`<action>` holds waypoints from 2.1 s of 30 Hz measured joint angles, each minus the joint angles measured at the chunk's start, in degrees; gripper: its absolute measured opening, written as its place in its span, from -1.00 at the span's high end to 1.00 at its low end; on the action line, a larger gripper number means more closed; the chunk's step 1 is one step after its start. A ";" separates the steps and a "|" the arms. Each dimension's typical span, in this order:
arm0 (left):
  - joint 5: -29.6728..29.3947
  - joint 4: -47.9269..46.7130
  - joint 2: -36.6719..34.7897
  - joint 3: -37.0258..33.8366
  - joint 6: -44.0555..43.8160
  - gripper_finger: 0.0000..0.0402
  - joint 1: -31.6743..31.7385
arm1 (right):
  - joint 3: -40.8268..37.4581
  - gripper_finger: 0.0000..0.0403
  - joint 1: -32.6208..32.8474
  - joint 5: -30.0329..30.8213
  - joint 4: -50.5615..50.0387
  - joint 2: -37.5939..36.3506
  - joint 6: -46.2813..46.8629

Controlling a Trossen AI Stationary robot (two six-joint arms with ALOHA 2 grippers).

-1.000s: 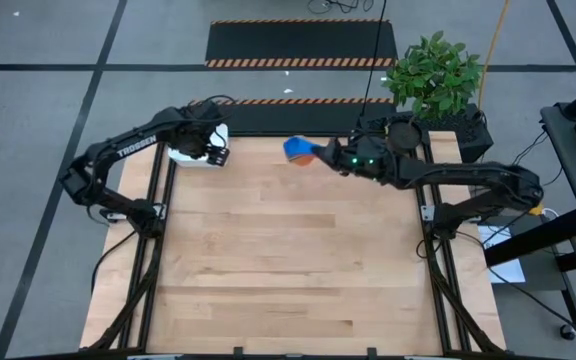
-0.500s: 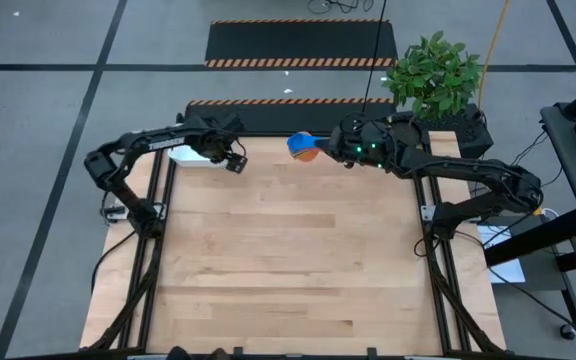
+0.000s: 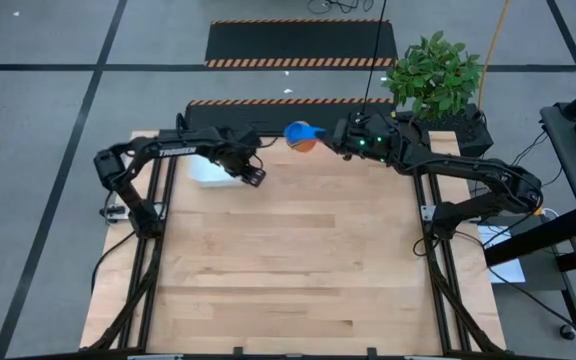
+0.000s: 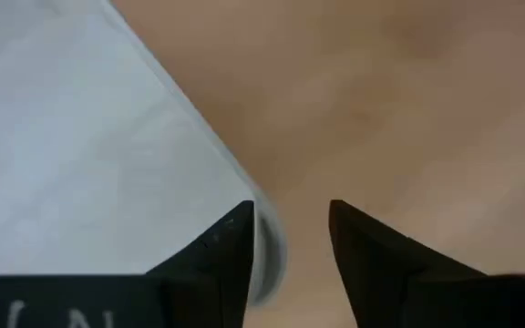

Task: Nest measuring cups in basket
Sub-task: Put the nested measuring cups into the white bin

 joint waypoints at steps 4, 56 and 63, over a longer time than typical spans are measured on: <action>5.33 0.57 -0.59 3.23 -3.99 0.24 -3.95 | 0.02 0.67 -0.45 0.16 0.81 0.00 0.00; 1.45 -2.29 -15.16 -16.61 -15.55 0.94 12.76 | 9.30 0.67 11.30 3.33 9.71 6.55 2.26; 6.42 -0.90 -17.87 -15.15 -19.00 0.98 10.94 | 20.95 0.67 10.93 -0.27 2.14 15.25 0.34</action>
